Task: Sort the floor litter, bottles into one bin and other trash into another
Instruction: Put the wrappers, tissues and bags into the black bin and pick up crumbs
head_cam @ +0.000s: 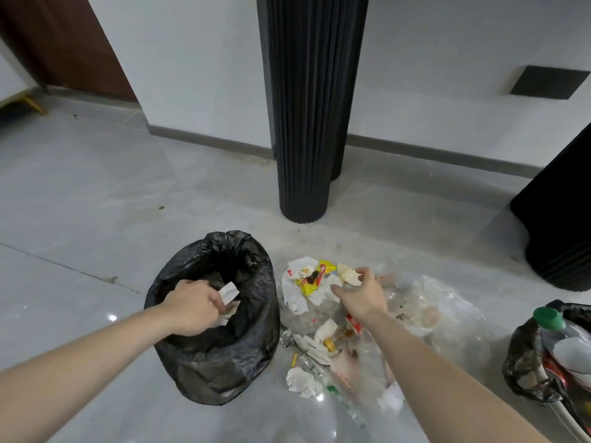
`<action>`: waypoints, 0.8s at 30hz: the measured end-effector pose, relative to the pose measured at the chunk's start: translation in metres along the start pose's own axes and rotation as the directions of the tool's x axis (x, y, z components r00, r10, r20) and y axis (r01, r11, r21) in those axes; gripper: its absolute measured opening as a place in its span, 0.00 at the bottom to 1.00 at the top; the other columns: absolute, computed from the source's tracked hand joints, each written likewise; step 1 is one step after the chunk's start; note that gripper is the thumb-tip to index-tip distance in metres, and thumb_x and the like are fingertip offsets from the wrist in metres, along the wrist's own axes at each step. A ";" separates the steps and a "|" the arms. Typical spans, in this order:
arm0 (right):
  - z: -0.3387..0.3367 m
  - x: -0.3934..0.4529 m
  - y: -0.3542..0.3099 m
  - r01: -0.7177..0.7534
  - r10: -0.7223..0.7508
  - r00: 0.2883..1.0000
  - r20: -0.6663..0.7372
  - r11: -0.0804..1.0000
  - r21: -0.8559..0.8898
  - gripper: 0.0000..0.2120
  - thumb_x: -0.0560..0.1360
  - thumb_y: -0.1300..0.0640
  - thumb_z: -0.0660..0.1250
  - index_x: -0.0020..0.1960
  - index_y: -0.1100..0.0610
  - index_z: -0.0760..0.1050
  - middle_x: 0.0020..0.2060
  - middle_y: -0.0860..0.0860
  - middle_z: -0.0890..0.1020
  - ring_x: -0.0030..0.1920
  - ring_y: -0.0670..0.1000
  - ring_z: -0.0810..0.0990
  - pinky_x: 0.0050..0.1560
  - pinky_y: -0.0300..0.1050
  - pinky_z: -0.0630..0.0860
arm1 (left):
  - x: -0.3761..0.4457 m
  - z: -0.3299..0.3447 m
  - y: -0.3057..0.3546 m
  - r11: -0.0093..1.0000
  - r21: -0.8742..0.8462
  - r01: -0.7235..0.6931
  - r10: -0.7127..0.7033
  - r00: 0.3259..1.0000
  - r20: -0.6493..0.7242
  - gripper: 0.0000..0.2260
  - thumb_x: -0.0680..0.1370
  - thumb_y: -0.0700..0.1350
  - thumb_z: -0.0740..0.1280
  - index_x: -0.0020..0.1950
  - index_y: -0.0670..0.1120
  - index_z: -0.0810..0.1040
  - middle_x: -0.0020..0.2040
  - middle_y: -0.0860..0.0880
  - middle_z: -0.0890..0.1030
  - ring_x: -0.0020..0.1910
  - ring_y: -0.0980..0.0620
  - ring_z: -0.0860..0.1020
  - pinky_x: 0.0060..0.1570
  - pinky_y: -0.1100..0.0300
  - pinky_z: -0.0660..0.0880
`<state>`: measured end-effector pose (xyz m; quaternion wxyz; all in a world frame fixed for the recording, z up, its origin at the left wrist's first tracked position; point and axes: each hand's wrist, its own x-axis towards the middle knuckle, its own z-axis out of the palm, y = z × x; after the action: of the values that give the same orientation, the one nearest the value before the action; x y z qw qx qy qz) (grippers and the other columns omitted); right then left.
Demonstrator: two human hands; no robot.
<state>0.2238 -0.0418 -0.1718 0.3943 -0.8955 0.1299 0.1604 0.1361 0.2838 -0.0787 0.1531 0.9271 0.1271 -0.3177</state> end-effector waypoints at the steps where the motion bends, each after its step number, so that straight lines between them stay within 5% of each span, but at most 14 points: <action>1: 0.008 0.009 -0.005 -0.023 0.023 1.000 0.007 1.000 0.003 0.37 0.68 0.40 0.75 0.70 0.52 0.66 0.65 0.53 0.73 0.62 0.57 0.77 0.61 0.49 0.74 | 0.013 0.005 -0.010 0.999 -0.027 -0.029 0.028 0.999 -0.035 0.13 0.65 0.57 0.57 0.38 0.69 0.81 0.70 0.53 0.76 0.77 0.47 0.62 0.73 0.47 0.63; 3: 0.023 0.026 -0.014 -0.083 0.083 0.996 0.020 0.996 0.015 0.42 0.67 0.37 0.75 0.74 0.53 0.63 0.67 0.55 0.72 0.64 0.58 0.76 0.62 0.50 0.73 | 0.016 0.005 -0.007 0.993 -0.035 -0.110 0.105 0.987 -0.123 0.16 0.63 0.58 0.54 0.37 0.70 0.81 0.67 0.56 0.78 0.76 0.50 0.64 0.74 0.47 0.62; 8: 0.058 0.054 -0.025 -0.203 0.202 0.979 0.012 0.977 0.073 0.50 0.65 0.36 0.77 0.76 0.58 0.59 0.68 0.58 0.74 0.69 0.60 0.73 0.65 0.49 0.72 | 0.014 0.007 0.017 0.959 -0.069 -0.274 0.238 0.916 -0.323 0.12 0.74 0.43 0.65 0.48 0.58 0.84 0.60 0.62 0.69 0.65 0.56 0.64 0.65 0.62 0.61; 15: 0.075 0.048 -0.010 -0.279 0.281 0.959 -0.036 0.958 0.063 0.28 0.71 0.50 0.74 0.65 0.58 0.67 0.58 0.58 0.80 0.60 0.61 0.79 0.49 0.46 0.73 | 0.026 0.008 -0.005 0.968 -0.076 -0.239 0.186 0.888 -0.421 0.14 0.75 0.38 0.65 0.45 0.58 0.82 0.57 0.63 0.72 0.59 0.57 0.68 0.59 0.63 0.63; 20: 0.056 0.029 0.005 -0.268 0.287 0.953 -0.094 0.948 0.173 0.26 0.68 0.56 0.75 0.64 0.57 0.72 0.56 0.58 0.83 0.59 0.61 0.81 0.57 0.50 0.77 | 0.024 0.006 -0.021 0.975 -0.077 -0.209 0.157 0.889 -0.430 0.14 0.75 0.38 0.66 0.45 0.58 0.82 0.56 0.62 0.72 0.61 0.54 0.70 0.59 0.62 0.66; 24: 0.027 0.006 0.009 -0.208 0.242 0.961 -0.132 0.952 0.224 0.21 0.66 0.60 0.73 0.59 0.55 0.77 0.51 0.54 0.84 0.56 0.58 0.82 0.55 0.46 0.76 | 0.020 0.000 -0.022 0.973 -0.067 -0.223 0.171 0.881 -0.441 0.13 0.73 0.38 0.66 0.45 0.58 0.82 0.56 0.61 0.72 0.62 0.52 0.72 0.62 0.59 0.69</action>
<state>0.2208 -0.0284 -0.1972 0.4535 -0.8384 0.2782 0.1186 0.1440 0.3071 -0.0961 0.2063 0.9719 0.0812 -0.0793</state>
